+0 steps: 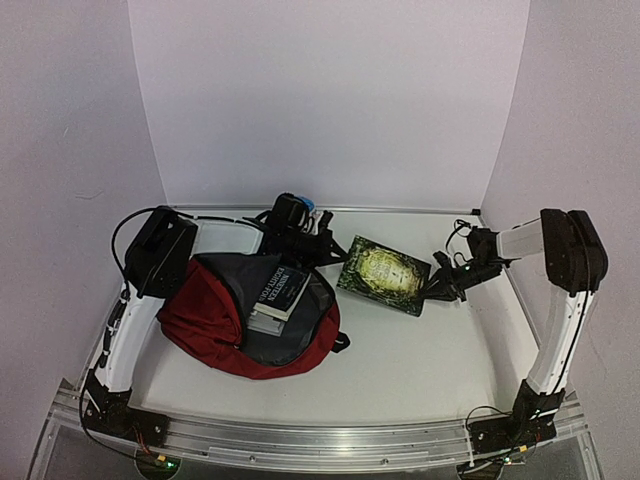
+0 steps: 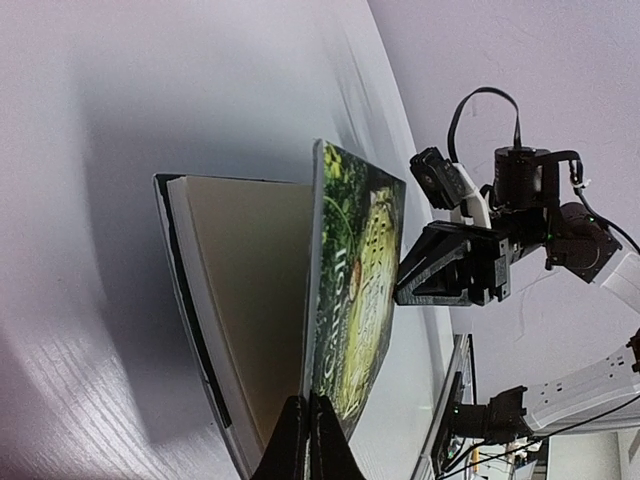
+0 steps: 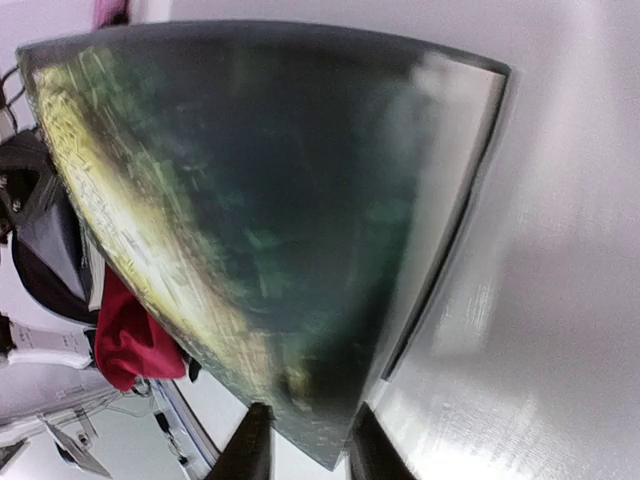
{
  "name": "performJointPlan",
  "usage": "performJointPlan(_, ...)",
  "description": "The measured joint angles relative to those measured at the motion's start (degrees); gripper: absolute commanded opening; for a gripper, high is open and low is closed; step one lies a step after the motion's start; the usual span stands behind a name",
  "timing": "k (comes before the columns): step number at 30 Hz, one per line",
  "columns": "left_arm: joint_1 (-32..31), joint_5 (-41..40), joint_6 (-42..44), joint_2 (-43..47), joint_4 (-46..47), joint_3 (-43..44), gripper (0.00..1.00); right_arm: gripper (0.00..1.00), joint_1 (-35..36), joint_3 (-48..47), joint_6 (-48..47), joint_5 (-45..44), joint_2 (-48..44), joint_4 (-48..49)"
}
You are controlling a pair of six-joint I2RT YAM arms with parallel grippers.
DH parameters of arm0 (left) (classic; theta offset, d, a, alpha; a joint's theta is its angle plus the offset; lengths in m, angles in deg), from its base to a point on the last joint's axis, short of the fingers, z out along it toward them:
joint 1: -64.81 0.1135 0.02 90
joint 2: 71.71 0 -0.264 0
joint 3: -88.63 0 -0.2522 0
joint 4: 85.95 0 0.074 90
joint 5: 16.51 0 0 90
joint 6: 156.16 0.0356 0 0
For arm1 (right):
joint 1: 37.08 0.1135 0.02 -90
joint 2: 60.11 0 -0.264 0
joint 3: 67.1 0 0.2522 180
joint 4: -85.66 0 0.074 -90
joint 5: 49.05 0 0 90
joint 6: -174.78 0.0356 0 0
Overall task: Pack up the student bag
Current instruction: Pick up the book from the center of the board.
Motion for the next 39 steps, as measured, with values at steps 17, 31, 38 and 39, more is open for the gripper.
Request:
performJointPlan(17, 0.08, -2.8, 1.46, -1.4, -0.8, -0.33, 0.65, 0.0, 0.29, 3.07, 4.85, 3.77, -7.11, 1.7)
performJointPlan(31, -8.04, -21.54, 26.94, 9.82, -5.29, -8.27, 0.98, 0.0, 0.34, 4.37, 9.65, 2.95, -7.16, 2.95)
performJointPlan(38, -15.67, -31.24, 44.66, 10.95, -4.13, -11.92, 0.98, 0.0, 0.34, 4.63, 11.28, 2.95, -7.37, 3.32)
performJointPlan(39, -16.91, -33.07, 48.02, 10.94, -3.9, -12.71, 0.98, 0.0, 0.34, 4.63, 11.54, 2.95, -7.37, 3.34)
